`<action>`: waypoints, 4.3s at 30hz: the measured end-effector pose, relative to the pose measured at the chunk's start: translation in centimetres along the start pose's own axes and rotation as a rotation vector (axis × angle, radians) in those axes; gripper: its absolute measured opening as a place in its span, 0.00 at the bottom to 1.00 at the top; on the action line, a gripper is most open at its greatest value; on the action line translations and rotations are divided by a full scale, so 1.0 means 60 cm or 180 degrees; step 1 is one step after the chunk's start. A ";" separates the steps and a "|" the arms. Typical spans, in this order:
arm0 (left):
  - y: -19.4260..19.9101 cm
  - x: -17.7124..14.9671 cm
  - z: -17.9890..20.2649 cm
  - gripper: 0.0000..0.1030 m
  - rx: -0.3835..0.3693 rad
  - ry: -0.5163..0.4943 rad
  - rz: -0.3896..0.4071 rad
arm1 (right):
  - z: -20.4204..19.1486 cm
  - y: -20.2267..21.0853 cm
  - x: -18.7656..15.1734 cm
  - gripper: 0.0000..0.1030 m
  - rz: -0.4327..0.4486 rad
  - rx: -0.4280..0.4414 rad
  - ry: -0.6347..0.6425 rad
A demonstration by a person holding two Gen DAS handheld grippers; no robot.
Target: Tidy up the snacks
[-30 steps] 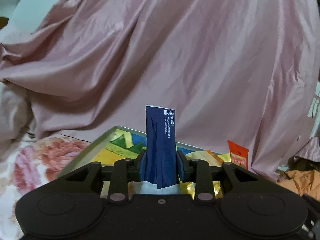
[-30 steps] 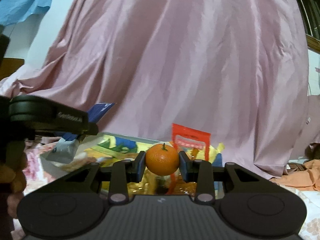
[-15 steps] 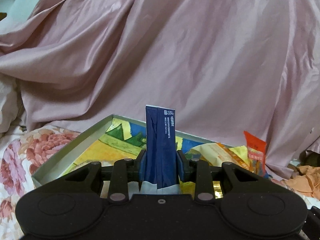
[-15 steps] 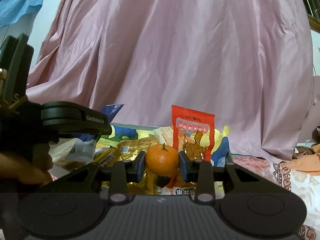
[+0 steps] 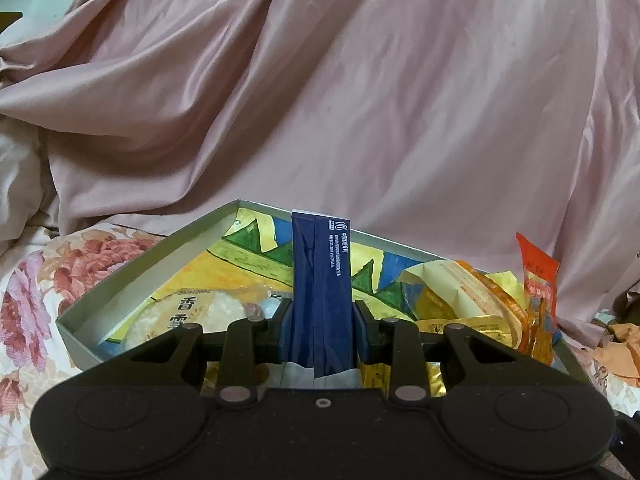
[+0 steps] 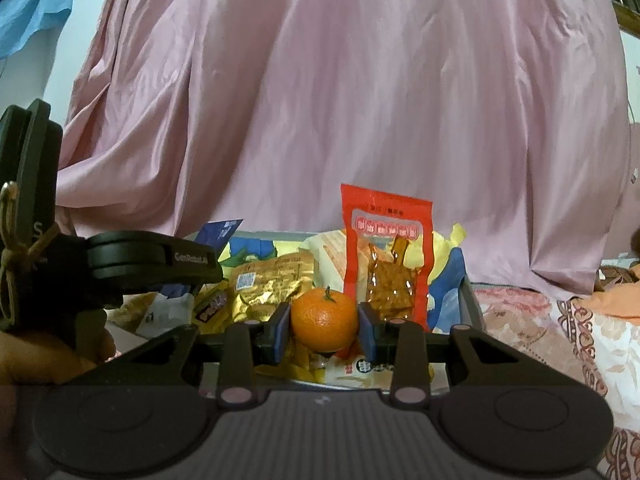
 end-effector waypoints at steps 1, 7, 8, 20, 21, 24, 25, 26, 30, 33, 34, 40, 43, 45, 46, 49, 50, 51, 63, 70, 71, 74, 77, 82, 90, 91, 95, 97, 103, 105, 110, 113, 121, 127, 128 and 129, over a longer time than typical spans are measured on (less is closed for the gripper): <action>-0.001 -0.001 0.001 0.32 -0.0001 -0.0010 -0.0007 | 0.001 -0.001 -0.001 0.39 -0.0009 -0.0003 -0.0018; -0.005 -0.008 0.003 0.34 -0.0002 -0.0055 -0.0042 | 0.006 -0.005 -0.002 0.41 -0.0013 -0.0008 -0.0122; -0.005 -0.010 0.002 0.35 0.0002 -0.0050 -0.0043 | 0.006 -0.006 -0.002 0.42 -0.0017 -0.0011 -0.0124; -0.001 -0.010 0.001 0.60 0.0014 0.0003 -0.0048 | 0.010 -0.005 0.000 0.67 0.0008 -0.0042 -0.0153; 0.002 -0.009 0.001 0.65 0.0021 0.0007 -0.0029 | 0.010 -0.005 0.000 0.70 0.0013 -0.0040 -0.0146; 0.006 -0.008 0.001 0.74 0.0052 0.0019 0.0030 | 0.007 -0.004 0.000 0.77 0.0028 -0.0054 -0.0108; 0.008 -0.008 0.001 0.76 0.0057 0.0023 0.0050 | 0.006 -0.004 0.000 0.78 0.0034 -0.0056 -0.0096; 0.009 -0.007 0.001 0.79 0.0062 0.0026 0.0068 | 0.005 -0.004 0.000 0.80 0.0038 -0.0058 -0.0085; 0.015 -0.004 -0.003 0.91 0.0081 0.0070 0.0122 | 0.004 -0.002 0.001 0.86 0.0060 -0.0082 -0.0082; 0.019 0.000 -0.005 0.97 0.0079 0.0105 0.0165 | 0.006 -0.001 0.001 0.90 0.0079 -0.0105 -0.0097; 0.021 0.001 -0.005 0.98 0.0089 0.0113 0.0180 | 0.006 -0.001 0.002 0.91 0.0083 -0.0111 -0.0097; 0.028 0.006 -0.009 0.99 0.0114 0.0117 0.0234 | 0.002 0.002 0.003 0.98 0.0124 -0.0155 -0.0064; 0.034 0.007 -0.012 0.99 0.0129 0.0111 0.0255 | 0.000 0.004 0.005 1.00 0.0165 -0.0165 -0.0045; 0.038 0.008 -0.016 0.99 0.0141 0.0109 0.0258 | -0.002 0.006 0.006 1.00 0.0186 -0.0182 -0.0025; 0.040 0.009 -0.017 0.99 0.0143 0.0112 0.0261 | -0.003 0.007 0.006 1.00 0.0191 -0.0194 -0.0016; 0.049 0.011 -0.024 0.99 0.0144 0.0101 0.0299 | -0.006 0.012 0.006 1.00 0.0222 -0.0239 0.0025; 0.053 0.012 -0.027 0.99 0.0154 0.0087 0.0310 | -0.007 0.014 0.006 1.00 0.0233 -0.0259 0.0041; 0.055 0.013 -0.029 0.99 0.0163 0.0075 0.0317 | -0.009 0.017 0.007 1.00 0.0251 -0.0276 0.0065; 0.090 0.022 -0.050 0.99 0.0194 0.0034 0.0399 | -0.038 0.045 0.006 1.00 0.0434 -0.0378 0.0277; 0.117 0.013 -0.053 0.99 0.0209 0.0061 0.0390 | -0.045 0.084 0.006 1.00 0.0583 -0.0428 0.0272; 0.122 0.012 -0.053 0.99 0.0211 0.0043 0.0391 | -0.045 0.089 0.006 1.00 0.0597 -0.0435 0.0263; 0.141 0.009 -0.056 0.99 0.0230 -0.0025 0.0430 | -0.048 0.101 0.007 1.00 0.0632 -0.0446 0.0252; 0.159 0.004 -0.062 0.99 0.0266 -0.0111 0.0480 | -0.053 0.111 0.005 1.00 0.0645 -0.0444 0.0247; 0.185 -0.004 -0.084 0.99 0.0343 -0.0166 0.0446 | -0.061 0.129 0.001 1.00 0.0650 -0.0452 0.0228; 0.226 -0.010 -0.106 0.99 0.0405 -0.0305 0.0475 | -0.073 0.159 -0.004 1.00 0.0697 -0.0463 0.0183; 0.231 -0.010 -0.108 0.99 0.0409 -0.0316 0.0487 | -0.075 0.163 -0.004 1.00 0.0703 -0.0470 0.0179; 0.248 -0.009 -0.116 0.99 0.0400 -0.0326 0.0506 | -0.077 0.178 -0.008 1.00 0.0730 -0.0488 0.0133; 0.253 -0.010 -0.118 0.99 0.0394 -0.0325 0.0515 | -0.078 0.185 -0.010 1.00 0.0737 -0.0497 0.0105; 0.278 -0.015 -0.131 0.99 0.0383 -0.0360 0.0537 | -0.087 0.207 -0.016 1.00 0.0785 -0.0530 0.0105; 0.284 -0.017 -0.135 0.99 0.0382 -0.0359 0.0534 | -0.089 0.214 -0.017 1.00 0.0809 -0.0536 0.0103; 0.299 -0.025 -0.145 0.99 0.0367 -0.0377 0.0513 | -0.097 0.228 -0.025 1.00 0.0808 -0.0553 0.0103; 0.311 -0.032 -0.155 0.99 0.0350 -0.0371 0.0521 | -0.104 0.236 -0.029 1.00 0.0786 -0.0550 0.0110; 0.344 -0.062 -0.193 0.99 0.0310 -0.0452 0.0582 | -0.121 0.267 -0.051 1.00 0.0735 -0.0561 -0.0281; 0.359 -0.083 -0.224 0.99 0.0332 -0.0457 0.0547 | -0.140 0.290 -0.063 1.00 0.0778 -0.0585 -0.0302; 0.361 -0.085 -0.229 0.99 0.0332 -0.0450 0.0538 | -0.142 0.292 -0.064 1.00 0.0778 -0.0584 -0.0304; 0.364 -0.087 -0.234 0.99 0.0336 -0.0446 0.0534 | -0.144 0.294 -0.067 1.00 0.0771 -0.0591 -0.0310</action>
Point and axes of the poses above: each gripper's, at about its wrist camera, not at the fingertips, and y roughly against the way its jaws point, z to its right, x to its top, the point moved 1 cm from there along -y, roughly the way its jaws point, and after that the axes turned 13 degrees about x, right-handed, at the moved point
